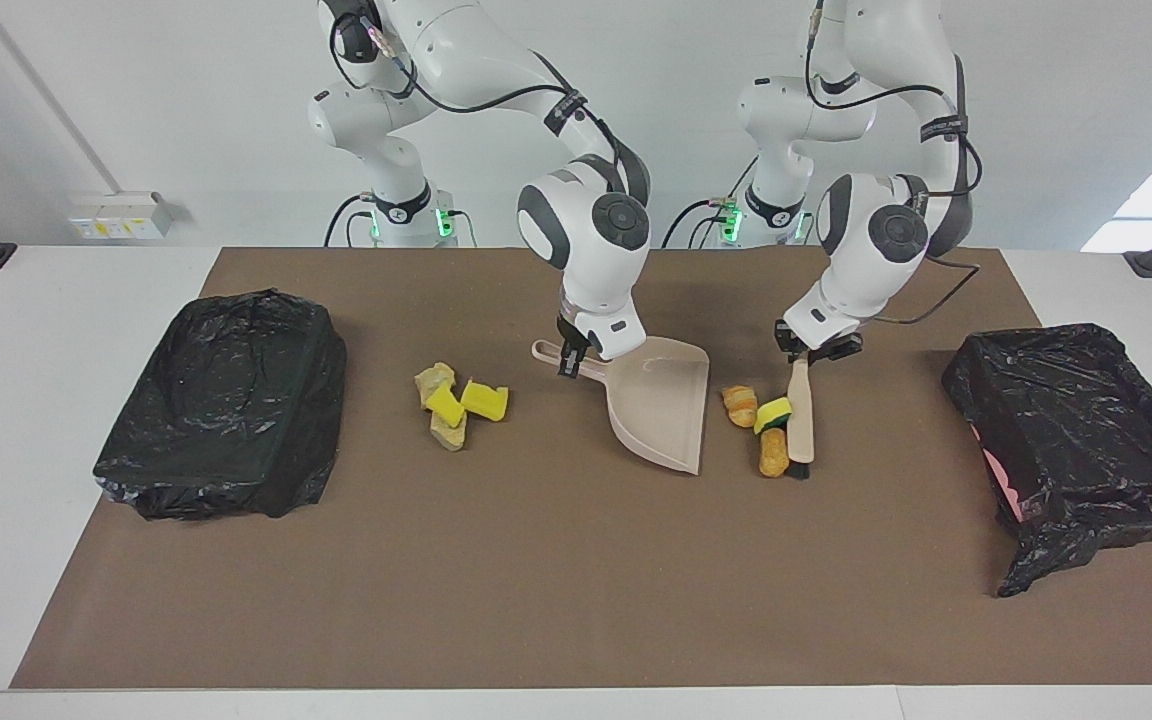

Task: Sweep and dump trash in bin
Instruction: 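Sweep the bread and sponges into the dustpan using the left gripper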

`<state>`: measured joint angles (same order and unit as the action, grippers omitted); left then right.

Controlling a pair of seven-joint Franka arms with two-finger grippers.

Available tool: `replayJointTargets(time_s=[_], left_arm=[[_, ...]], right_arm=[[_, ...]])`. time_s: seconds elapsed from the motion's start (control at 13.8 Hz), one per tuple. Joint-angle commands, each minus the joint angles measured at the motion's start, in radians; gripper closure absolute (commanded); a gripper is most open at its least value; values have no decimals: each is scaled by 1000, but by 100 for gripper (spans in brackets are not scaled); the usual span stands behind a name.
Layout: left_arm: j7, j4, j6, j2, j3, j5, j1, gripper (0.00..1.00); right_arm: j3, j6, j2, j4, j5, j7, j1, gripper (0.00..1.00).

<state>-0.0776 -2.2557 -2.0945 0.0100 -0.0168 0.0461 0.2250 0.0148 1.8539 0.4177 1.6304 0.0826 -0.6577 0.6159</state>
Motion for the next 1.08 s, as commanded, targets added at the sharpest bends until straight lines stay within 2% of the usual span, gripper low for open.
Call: replayJointTargets(time_s=[0.0, 0.43, 0.58, 0.65, 0.87, 1.01], left_arm=[[-1, -59, 16, -48, 15, 56, 71, 100], [1, -74, 62, -82, 15, 247, 235, 100], [54, -71, 77, -90, 15, 340, 304, 100], [88, -62, 79, -88, 15, 348, 313, 100], [110, -22, 120, -76, 27, 348, 280, 100], [107, 17, 184, -81, 27, 344, 182, 100]], right_arm=[[7, 21, -5, 8, -6, 16, -10, 100], [7, 19, -5, 6, -6, 18, -12, 100], [7, 21, -5, 6, -7, 18, -12, 100], [7, 19, -5, 6, -7, 18, -12, 100], [7, 22, -5, 6, -20, 18, -12, 100], [7, 22, -5, 6, -20, 18, -12, 100]])
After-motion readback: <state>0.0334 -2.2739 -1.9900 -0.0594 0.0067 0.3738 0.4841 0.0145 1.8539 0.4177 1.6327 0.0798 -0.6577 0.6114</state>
